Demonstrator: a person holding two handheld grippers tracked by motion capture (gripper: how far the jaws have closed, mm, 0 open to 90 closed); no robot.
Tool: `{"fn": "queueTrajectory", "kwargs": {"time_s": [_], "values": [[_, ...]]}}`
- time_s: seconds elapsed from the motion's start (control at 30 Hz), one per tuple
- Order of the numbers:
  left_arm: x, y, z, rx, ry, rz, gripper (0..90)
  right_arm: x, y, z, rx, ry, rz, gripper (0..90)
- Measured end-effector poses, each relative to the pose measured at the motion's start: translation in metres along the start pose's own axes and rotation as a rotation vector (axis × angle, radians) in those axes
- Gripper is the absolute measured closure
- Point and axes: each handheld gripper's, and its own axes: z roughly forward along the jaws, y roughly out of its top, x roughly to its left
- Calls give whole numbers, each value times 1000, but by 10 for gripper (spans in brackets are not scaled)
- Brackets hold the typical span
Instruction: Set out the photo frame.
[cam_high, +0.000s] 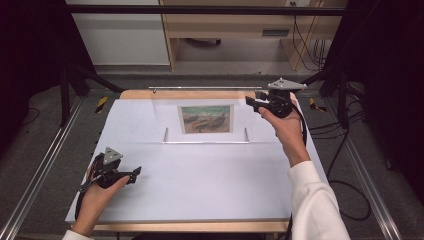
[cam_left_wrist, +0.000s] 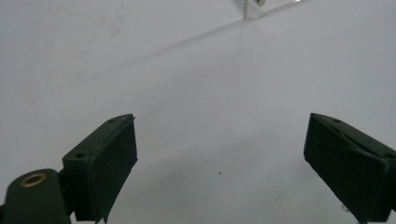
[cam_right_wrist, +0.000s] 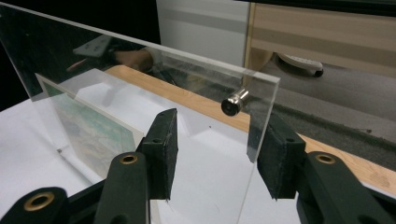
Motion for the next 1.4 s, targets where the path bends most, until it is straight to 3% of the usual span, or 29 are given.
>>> {"fn": "queueTrajectory", "kwargs": {"time_s": [0.27, 0.57, 0.83, 0.9, 0.97, 1.1, 1.4], "values": [[1, -1, -1, -3, -7, -11, 97, -1, 0, 5, 18, -23, 12, 528], [-3, 0, 1, 4, -9, 4, 101, -2, 1, 12, 38, -41, 18, 507], [-2, -1, 0, 3, -4, 4, 103, 0, -1, 12, 43, -73, 26, 372], [-2, -1, 1, 4, -1, 5, 102, 2, -2, 6, 47, -109, 22, 267], [-2, -1, 1, 5, 3, 9, 102, 3, -4, 2, 45, -121, 11, 251], [-3, -1, 1, 2, 11, 12, 95, 15, -18, -22, 43, -171, -29, 150], [-2, -2, 0, -14, 18, 6, 83, 34, -57, -59, 25, -191, -11, 92]]}}
